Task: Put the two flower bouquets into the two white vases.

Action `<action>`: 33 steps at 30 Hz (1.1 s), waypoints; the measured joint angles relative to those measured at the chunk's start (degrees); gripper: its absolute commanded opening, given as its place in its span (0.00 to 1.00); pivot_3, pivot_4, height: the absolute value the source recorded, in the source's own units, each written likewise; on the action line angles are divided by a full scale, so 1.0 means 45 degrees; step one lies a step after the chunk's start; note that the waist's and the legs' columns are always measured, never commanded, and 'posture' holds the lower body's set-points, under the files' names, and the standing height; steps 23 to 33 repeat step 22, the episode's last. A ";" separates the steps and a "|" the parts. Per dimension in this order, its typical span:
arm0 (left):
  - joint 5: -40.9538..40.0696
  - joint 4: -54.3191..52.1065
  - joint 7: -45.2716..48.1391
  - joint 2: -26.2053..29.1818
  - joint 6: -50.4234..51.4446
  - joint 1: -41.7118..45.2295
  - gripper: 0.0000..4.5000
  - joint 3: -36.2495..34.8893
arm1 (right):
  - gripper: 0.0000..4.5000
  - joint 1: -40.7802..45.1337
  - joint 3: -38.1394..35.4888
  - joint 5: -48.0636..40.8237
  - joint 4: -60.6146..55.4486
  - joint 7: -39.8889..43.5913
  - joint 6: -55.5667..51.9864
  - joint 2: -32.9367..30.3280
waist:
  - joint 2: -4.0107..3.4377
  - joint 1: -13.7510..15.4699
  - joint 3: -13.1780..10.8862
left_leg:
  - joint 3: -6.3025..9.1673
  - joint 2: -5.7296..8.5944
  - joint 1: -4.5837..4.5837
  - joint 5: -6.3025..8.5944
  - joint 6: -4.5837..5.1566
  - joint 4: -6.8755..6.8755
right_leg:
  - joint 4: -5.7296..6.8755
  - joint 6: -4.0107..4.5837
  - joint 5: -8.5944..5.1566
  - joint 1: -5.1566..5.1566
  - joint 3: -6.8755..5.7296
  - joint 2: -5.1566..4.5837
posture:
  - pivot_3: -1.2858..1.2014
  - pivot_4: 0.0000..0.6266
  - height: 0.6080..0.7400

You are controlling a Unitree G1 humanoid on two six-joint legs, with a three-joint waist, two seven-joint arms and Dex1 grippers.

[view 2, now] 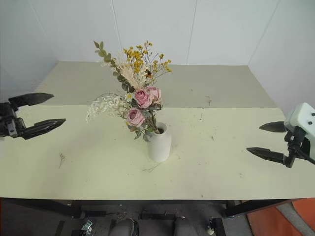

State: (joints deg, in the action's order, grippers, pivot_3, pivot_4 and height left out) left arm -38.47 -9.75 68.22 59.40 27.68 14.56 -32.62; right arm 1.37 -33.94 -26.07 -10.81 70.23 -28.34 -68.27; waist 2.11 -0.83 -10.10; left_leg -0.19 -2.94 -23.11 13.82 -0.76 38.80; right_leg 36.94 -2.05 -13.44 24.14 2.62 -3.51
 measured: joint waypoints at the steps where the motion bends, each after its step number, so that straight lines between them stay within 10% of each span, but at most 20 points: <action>1: 0.0006 -0.0033 -0.0009 0.0004 -0.0008 0.0001 1.00 -0.0001 | 1.00 0.0132 -0.0033 0.0000 0.0004 -0.0081 -0.0038 0.0000 | -0.0002 -0.0021 0.0001 | -0.0004 0.0001 0.0007 0.0000 0.0000 -0.0002 | 0.0002 0.0001 0.0000 -0.0001 0.0005 0.0000 | 0.52 0.24 1.00; 33: 0.0178 0.0111 -0.0187 -0.0258 -0.0908 0.0672 1.00 0.1081 | 1.00 0.0219 -0.0614 -0.0110 -0.1266 -0.0677 -0.1662 -0.0114 | -0.0003 -0.0052 0.0002 | -0.0009 0.0001 0.0015 0.0000 0.0000 -0.0005 | 0.0010 0.0003 -0.0003 -0.0001 0.0013 0.0003 | 0.52 0.24 1.00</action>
